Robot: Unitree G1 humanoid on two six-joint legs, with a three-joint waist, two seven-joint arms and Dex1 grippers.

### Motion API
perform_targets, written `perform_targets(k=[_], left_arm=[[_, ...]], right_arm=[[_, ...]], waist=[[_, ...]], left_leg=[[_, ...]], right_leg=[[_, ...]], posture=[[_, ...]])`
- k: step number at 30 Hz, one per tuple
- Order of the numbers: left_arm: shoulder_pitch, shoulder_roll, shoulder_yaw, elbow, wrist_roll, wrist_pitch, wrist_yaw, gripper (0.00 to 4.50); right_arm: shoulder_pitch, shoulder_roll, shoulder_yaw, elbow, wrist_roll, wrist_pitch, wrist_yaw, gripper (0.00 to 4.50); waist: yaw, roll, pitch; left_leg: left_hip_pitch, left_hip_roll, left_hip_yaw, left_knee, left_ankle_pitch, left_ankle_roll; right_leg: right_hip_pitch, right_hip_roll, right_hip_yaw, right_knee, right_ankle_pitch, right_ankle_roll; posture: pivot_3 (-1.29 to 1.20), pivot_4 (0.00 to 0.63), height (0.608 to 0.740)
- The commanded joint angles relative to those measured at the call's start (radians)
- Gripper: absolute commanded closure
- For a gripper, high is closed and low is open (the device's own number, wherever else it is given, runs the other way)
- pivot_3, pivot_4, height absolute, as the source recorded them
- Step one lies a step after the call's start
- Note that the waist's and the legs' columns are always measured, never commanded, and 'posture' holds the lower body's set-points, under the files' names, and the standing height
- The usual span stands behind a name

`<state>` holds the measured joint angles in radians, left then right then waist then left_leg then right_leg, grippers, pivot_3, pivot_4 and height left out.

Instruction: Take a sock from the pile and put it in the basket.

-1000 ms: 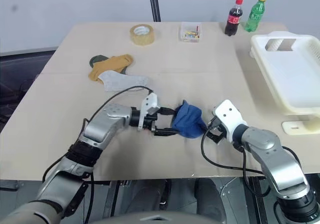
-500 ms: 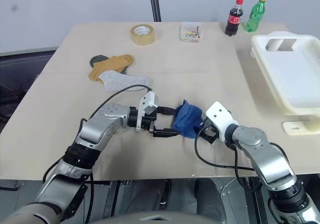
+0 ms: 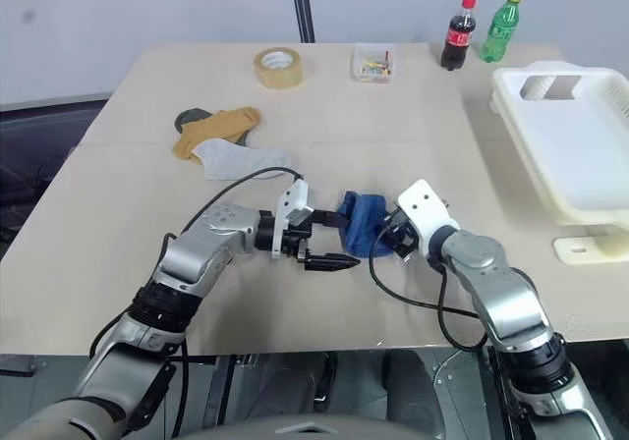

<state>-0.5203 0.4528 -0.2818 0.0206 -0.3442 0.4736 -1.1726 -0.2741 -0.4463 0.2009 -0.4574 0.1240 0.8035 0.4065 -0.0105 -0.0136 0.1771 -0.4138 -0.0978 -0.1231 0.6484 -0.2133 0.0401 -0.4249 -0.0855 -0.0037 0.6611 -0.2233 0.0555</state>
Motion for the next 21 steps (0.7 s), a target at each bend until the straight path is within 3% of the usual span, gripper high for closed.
perform_targets(k=[1, 8, 21], left_arm=[[-0.006, 0.009, 0.033, -0.055, -0.021, -0.009, 0.003, 0.0], [0.012, 0.009, 0.053, -0.081, -0.026, -0.002, 0.032, 0.0], [0.008, 0.001, 0.047, -0.07, -0.033, -0.011, 0.034, 0.0]], right_arm=[[-0.025, 0.018, -0.005, -0.059, 0.017, -0.03, 0.015, 0.05], [-0.026, 0.023, 0.013, -0.069, 0.016, -0.051, 0.044, 0.05], [0.09, -0.047, -0.119, -0.317, 0.108, 0.072, 0.049, 0.05]], waist=[[0.0, 0.0, 0.0], [0.0, 0.0, 0.0], [0.002, 0.0, 0.0]], left_leg=[[0.0, 0.0, 0.0, 0.0, 0.0, 0.0], [0.0, 0.0, 0.0, 0.0, 0.0, 0.0], [0.0, 0.0, 0.0, 0.0, 0.0, 0.0]], right_leg=[[0.0, 0.0, 0.0, 0.0, 0.0, 0.0], [0.0, 0.0, 0.0, 0.0, 0.0, 0.0], [0.0, 0.0, 0.0, 0.0, 0.0, 0.0]], posture=[[0.0, 0.15, 0.74], [0.0, 0.15, 0.74], [0.0, 0.15, 0.74]])
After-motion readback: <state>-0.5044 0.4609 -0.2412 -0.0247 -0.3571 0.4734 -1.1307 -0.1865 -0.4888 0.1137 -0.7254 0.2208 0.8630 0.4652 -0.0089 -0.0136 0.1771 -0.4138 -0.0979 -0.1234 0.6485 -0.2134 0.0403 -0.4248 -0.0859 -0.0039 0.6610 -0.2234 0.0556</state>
